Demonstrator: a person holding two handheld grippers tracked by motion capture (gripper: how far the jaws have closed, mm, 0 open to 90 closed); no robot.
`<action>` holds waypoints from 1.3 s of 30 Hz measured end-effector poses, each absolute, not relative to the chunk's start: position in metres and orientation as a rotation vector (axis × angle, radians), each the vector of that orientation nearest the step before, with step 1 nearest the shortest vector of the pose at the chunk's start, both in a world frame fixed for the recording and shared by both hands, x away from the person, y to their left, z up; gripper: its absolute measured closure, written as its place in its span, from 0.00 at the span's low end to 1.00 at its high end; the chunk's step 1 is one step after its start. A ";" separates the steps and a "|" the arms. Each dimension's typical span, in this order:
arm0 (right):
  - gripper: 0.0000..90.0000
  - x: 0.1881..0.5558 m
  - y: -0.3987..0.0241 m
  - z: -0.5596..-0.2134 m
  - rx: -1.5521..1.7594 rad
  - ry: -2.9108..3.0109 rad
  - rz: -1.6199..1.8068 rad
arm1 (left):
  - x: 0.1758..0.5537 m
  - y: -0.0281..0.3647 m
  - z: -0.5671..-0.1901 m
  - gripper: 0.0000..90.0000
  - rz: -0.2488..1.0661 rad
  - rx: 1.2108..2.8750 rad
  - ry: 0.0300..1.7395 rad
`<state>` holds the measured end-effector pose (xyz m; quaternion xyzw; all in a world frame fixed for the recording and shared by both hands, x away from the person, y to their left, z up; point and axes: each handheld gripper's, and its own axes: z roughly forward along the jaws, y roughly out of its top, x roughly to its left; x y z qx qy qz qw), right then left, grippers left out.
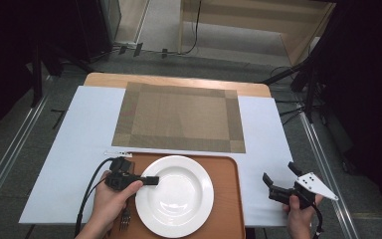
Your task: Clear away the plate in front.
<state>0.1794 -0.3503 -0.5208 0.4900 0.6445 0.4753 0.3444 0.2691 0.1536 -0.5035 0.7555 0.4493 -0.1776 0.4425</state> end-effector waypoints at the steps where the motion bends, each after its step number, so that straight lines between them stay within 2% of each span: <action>1: 0.00 0.179 -0.350 -0.521 1.271 1.675 1.232 | 0.271 0.154 -0.505 0.89 -0.451 1.873 1.120; 6: 0.00 0.179 -0.350 -0.521 1.274 1.674 1.227 | 0.274 0.153 -0.510 0.83 -0.406 1.896 1.152; 10: 0.00 0.178 -0.350 -0.521 1.276 1.673 1.226 | 0.274 0.151 -0.510 0.83 -0.362 1.929 1.149; 13: 0.00 0.179 -0.350 -0.521 1.273 1.674 1.229 | 0.271 0.146 -0.508 0.76 -0.231 2.002 1.173; 20: 0.00 0.178 -0.350 -0.521 1.271 1.674 1.230 | 0.269 0.143 -0.504 0.71 -0.111 2.035 1.175; 31: 0.00 0.179 -0.350 -0.521 1.269 1.678 1.228 | 0.267 0.148 -0.506 0.73 -0.177 2.028 1.186; 39: 0.00 0.179 -0.349 -0.521 1.270 1.681 1.224 | 0.262 0.149 -0.506 0.73 -0.170 2.018 1.194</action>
